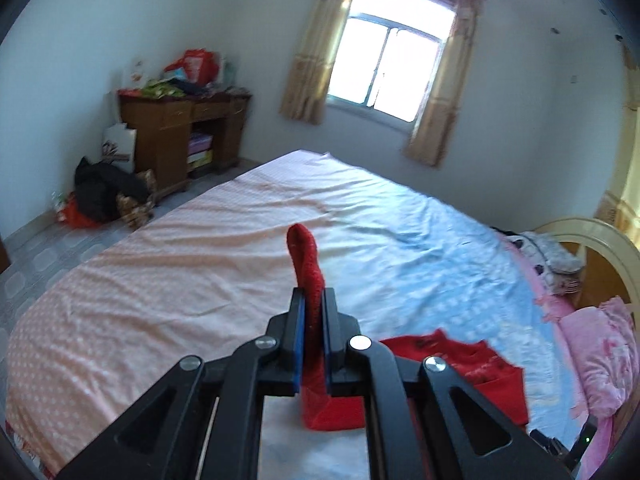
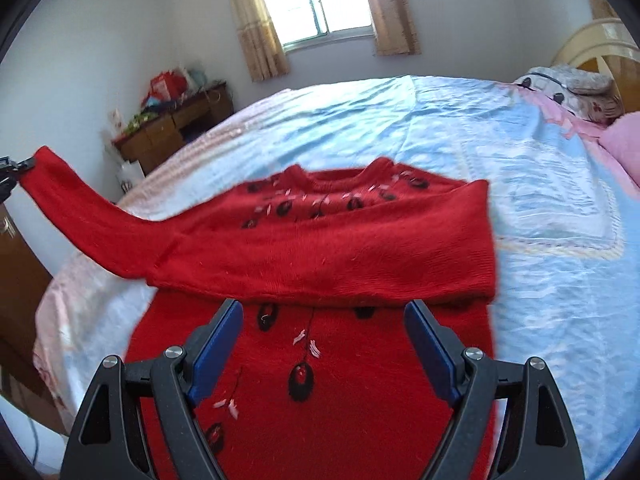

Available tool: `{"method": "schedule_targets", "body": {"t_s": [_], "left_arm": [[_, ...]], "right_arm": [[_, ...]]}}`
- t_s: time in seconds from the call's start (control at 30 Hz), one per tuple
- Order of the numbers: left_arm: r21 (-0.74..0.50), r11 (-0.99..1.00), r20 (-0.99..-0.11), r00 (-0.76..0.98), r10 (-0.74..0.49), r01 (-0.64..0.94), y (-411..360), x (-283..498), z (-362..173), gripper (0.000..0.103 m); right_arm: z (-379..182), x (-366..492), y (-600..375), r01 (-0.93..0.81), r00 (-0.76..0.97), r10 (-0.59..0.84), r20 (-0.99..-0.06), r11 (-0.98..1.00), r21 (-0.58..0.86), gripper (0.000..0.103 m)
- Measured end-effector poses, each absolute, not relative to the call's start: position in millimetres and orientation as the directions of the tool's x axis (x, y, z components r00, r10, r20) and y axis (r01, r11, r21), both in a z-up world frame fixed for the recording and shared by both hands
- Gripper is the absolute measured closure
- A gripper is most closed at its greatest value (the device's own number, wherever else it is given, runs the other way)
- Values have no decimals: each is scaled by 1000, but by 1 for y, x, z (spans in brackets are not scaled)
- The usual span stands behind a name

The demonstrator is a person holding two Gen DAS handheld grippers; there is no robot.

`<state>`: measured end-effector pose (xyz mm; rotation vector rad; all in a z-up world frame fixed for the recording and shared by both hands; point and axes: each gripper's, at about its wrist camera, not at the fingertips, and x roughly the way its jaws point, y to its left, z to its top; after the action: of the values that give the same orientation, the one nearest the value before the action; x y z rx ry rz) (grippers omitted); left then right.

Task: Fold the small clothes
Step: 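Grasp the sleeve cuff with the left gripper and lift it, then fold the held sleeve across the chest and open the left gripper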

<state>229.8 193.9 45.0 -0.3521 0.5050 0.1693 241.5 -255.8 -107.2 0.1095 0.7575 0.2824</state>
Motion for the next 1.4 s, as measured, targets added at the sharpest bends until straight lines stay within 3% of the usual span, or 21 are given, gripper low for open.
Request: {"method": "schedule_targets", "body": {"t_s": [0.3, 0.73, 1.0, 1.33, 1.4], "left_arm": [[-312, 941, -447, 894, -23, -132, 139, 252, 79, 95], [-256, 967, -406, 907, -110, 3, 43, 278, 110, 95], [-209, 972, -468, 862, -193, 104, -47, 303, 73, 95], [-68, 972, -595, 773, -222, 226, -180, 328, -28, 95], [-29, 972, -615, 763, -201, 233, -196, 328, -48, 92]], "right_arm": [[-121, 204, -297, -136, 696, 198, -690, 980, 145, 20], [-145, 199, -328, -28, 728, 165, -665, 977, 212, 20], [-143, 196, -356, 60, 773, 126, -621, 961, 269, 20], [-145, 196, -394, 186, 799, 55, -599, 924, 333, 20], [-146, 197, -402, 205, 797, 46, -602, 917, 342, 20]]}}
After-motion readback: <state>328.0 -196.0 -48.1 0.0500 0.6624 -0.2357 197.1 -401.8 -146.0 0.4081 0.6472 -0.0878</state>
